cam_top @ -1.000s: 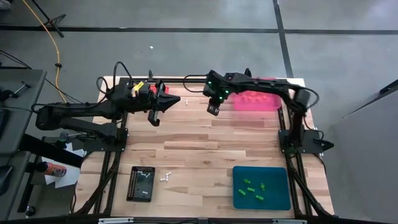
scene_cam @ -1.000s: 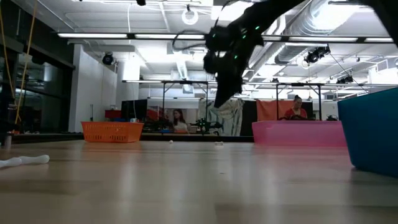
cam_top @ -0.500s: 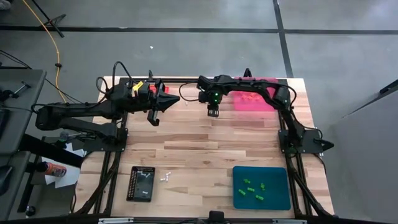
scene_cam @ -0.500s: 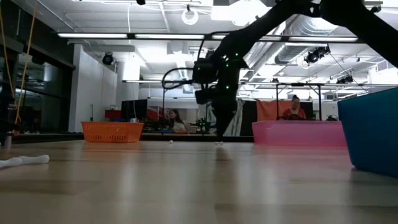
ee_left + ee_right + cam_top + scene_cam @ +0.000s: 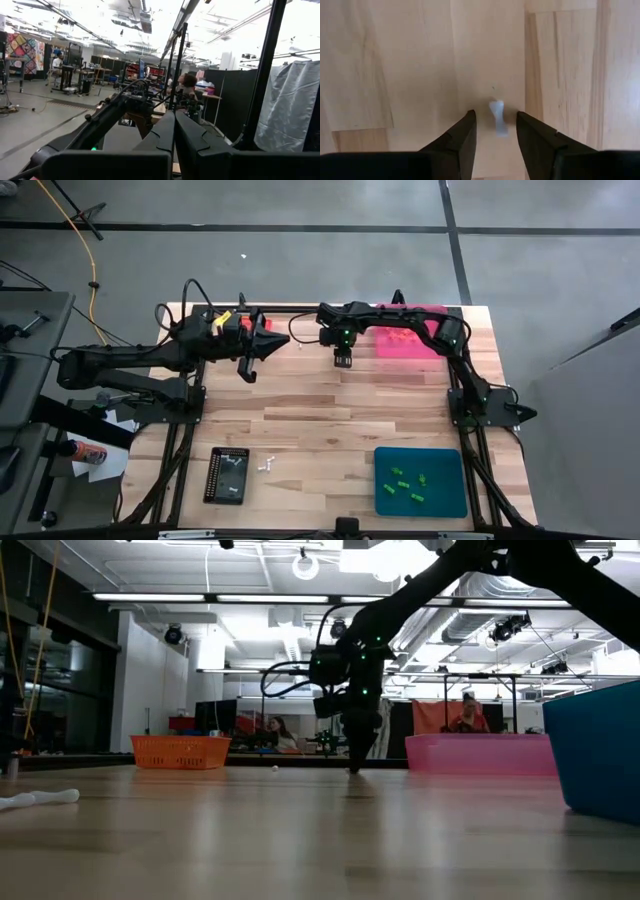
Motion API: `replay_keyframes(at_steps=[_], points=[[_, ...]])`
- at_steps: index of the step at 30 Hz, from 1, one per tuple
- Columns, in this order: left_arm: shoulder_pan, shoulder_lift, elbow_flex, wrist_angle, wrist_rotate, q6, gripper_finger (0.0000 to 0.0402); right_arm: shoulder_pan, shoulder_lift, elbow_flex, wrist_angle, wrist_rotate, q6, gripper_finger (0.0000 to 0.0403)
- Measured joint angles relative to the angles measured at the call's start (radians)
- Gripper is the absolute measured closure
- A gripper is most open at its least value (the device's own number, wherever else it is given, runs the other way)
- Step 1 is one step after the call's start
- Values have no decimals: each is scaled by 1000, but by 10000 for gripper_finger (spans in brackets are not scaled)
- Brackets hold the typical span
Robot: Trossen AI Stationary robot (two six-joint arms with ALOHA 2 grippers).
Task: Sort Halloween decoration
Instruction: Put the white bone toy into the black bin
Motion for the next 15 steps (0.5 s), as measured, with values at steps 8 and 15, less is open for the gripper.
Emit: replay_keyframes(at_steps=[8,15], points=[[0,0,0,-17,8,-25,401,8,5,1,-21,2,-40,282],[0,1,0,-18,8,-25,401,27,7,0,-50,2,-42,382]])
